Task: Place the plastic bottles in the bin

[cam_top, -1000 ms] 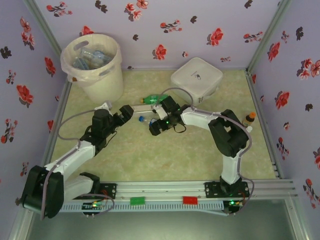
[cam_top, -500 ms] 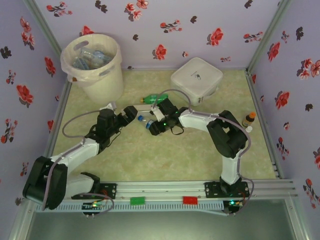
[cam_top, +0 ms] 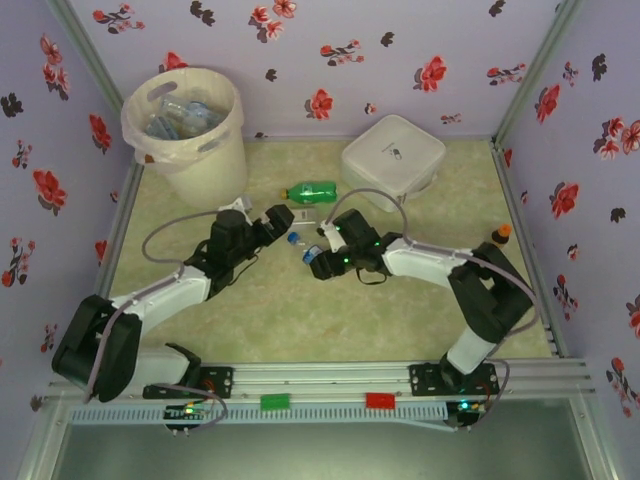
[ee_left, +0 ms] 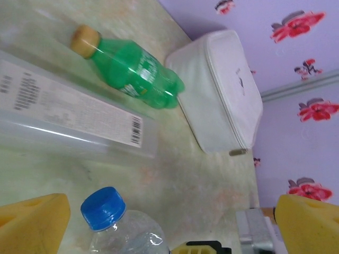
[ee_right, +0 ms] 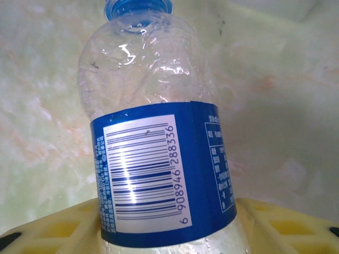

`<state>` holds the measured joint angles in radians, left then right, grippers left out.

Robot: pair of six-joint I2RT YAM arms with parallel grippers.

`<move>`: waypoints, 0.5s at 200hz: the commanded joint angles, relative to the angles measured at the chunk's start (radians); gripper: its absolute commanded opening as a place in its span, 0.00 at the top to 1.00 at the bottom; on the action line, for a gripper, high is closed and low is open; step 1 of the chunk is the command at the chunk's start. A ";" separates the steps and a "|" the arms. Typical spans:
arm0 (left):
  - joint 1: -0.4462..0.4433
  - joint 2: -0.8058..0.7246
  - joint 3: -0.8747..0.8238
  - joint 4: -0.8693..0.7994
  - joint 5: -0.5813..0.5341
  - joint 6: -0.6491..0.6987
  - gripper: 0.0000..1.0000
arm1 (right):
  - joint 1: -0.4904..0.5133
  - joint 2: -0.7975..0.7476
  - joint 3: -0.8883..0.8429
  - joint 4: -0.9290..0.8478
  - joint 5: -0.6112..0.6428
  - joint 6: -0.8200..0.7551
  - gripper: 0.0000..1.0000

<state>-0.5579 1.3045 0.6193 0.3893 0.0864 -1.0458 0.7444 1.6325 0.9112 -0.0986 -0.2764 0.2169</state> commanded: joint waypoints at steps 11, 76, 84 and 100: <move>-0.056 0.065 0.085 0.035 -0.020 -0.018 0.00 | -0.002 -0.128 -0.090 0.137 0.098 0.103 0.54; -0.153 0.176 0.197 0.029 -0.012 -0.033 0.00 | -0.005 -0.325 -0.192 0.273 0.216 0.133 0.53; -0.165 0.185 0.201 0.035 -0.012 -0.035 0.00 | -0.005 -0.327 -0.190 0.276 0.209 0.131 0.53; -0.181 0.199 0.208 0.053 -0.011 -0.044 0.00 | -0.005 -0.329 -0.185 0.282 0.201 0.126 0.53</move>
<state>-0.7143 1.4803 0.7940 0.4091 0.0868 -1.0721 0.7433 1.3170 0.7307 0.1307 -0.1001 0.3344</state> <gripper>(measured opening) 0.997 0.574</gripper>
